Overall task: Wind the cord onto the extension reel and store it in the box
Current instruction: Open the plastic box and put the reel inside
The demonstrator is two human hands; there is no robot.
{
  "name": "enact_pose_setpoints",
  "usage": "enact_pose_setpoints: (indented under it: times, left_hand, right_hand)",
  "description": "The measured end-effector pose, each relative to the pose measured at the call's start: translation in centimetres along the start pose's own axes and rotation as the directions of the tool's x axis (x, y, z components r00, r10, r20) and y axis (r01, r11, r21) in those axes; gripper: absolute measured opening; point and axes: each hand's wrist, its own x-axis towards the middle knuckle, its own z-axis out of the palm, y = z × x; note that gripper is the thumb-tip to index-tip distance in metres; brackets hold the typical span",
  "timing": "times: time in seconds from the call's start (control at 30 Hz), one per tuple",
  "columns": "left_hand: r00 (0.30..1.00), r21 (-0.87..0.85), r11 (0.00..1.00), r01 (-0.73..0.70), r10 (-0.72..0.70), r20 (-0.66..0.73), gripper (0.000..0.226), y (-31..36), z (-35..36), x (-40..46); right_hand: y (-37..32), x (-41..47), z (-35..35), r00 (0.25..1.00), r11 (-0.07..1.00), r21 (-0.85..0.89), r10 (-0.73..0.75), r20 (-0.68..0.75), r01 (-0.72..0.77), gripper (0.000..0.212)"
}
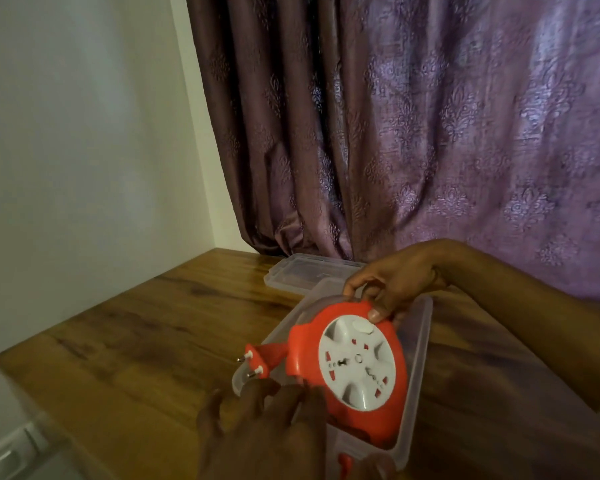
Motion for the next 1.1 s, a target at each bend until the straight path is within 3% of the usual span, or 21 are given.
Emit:
enact_pose_setpoints:
  times: [0.03, 0.1, 0.13, 0.2, 0.23, 0.27, 0.3, 0.4, 0.53, 0.77, 0.83, 0.97, 1.1]
  left_hand:
    - [0.981, 0.013, 0.981, 0.191, -0.191, -0.021, 0.1, 0.5, 0.9, 0.7]
    - [0.957, 0.015, 0.957, 0.291, -0.291, 0.007, 0.123, 0.8, 3.0, 1.5]
    - [0.938, -0.083, 0.935, 0.344, -0.338, 0.079, 0.136, 1.1, 2.7, 1.7]
    - [0.89, -0.28, 0.875, 0.394, -0.439, -0.12, 0.119, 1.0, 2.0, 2.2]
    - [0.938, -0.12, 0.949, 0.292, -0.309, -0.155, 0.087, 1.0, 2.1, 2.0]
    - [0.948, -0.07, 0.956, 0.285, -0.292, -0.128, 0.067, 0.9, 2.2, 1.8]
    - [0.942, -0.067, 0.943, 0.326, -0.33, -0.065, 0.065, 0.7, 2.3, 1.6]
    - [0.917, 0.02, 0.932, 0.362, -0.352, -0.188, 0.093, -0.1, 1.3, 0.6]
    - [0.92, -0.007, 0.941, 0.339, -0.333, -0.204, 0.094, -1.1, 1.5, 0.4]
    - [0.968, -0.075, 0.968, 0.238, -0.243, -0.064, 0.066, -1.2, 2.7, 1.5]
    - [0.971, -0.096, 0.974, 0.207, -0.217, -0.105, 0.051, -1.3, 2.6, 1.6]
    - [0.952, -0.191, 0.972, 0.138, -0.184, -0.246, 0.044, -1.8, 1.7, 1.4]
    - [0.869, -0.373, 0.921, 0.11, -0.271, -0.414, 0.028, -3.6, 1.4, 2.3]
  right_hand:
    - [-0.3, 0.3, 0.1, 1.0, 1.0, -0.018, 0.022, -0.007, -0.022, 0.035]
    - [-0.8, 0.9, 0.5, 0.998, 0.996, -0.06, 0.058, -0.007, -0.058, 0.034]
    - [-1.1, 1.3, 0.7, 0.997, 0.993, -0.085, 0.078, -0.008, -0.078, 0.034]
    - [-1.7, 1.8, 1.1, 0.993, 0.982, -0.142, 0.121, -0.012, -0.121, 0.034]
    - [-1.9, 2.1, 1.2, 0.989, 0.974, -0.172, 0.144, -0.017, -0.145, 0.034]
    - [-2.1, 2.2, 1.3, 0.986, 0.965, -0.202, 0.167, -0.025, -0.168, 0.034]
    - [-2.3, 2.3, 1.4, 0.982, 0.955, -0.227, 0.187, -0.033, -0.19, 0.035]
    - [-2.5, 2.4, 1.4, 0.973, 0.936, -0.267, 0.227, -0.04, -0.229, 0.037]
    - [-2.8, 1.9, 1.0, 0.959, 0.921, -0.268, 0.28, -0.048, -0.283, 0.042]
    - [-4.2, 1.3, 0.8, 0.925, 0.858, -0.349, 0.331, -0.189, -0.378, 0.049]
    - [-4.3, 1.4, 1.3, 0.917, 0.835, -0.381, 0.337, -0.213, -0.396, 0.049]
    - [-3.9, 1.4, 1.6, 0.916, 0.835, -0.382, 0.335, -0.219, -0.397, 0.039]
    - [-3.2, 0.3, 0.7, 0.928, 0.919, -0.292, 0.161, -0.336, -0.265, 0.016]
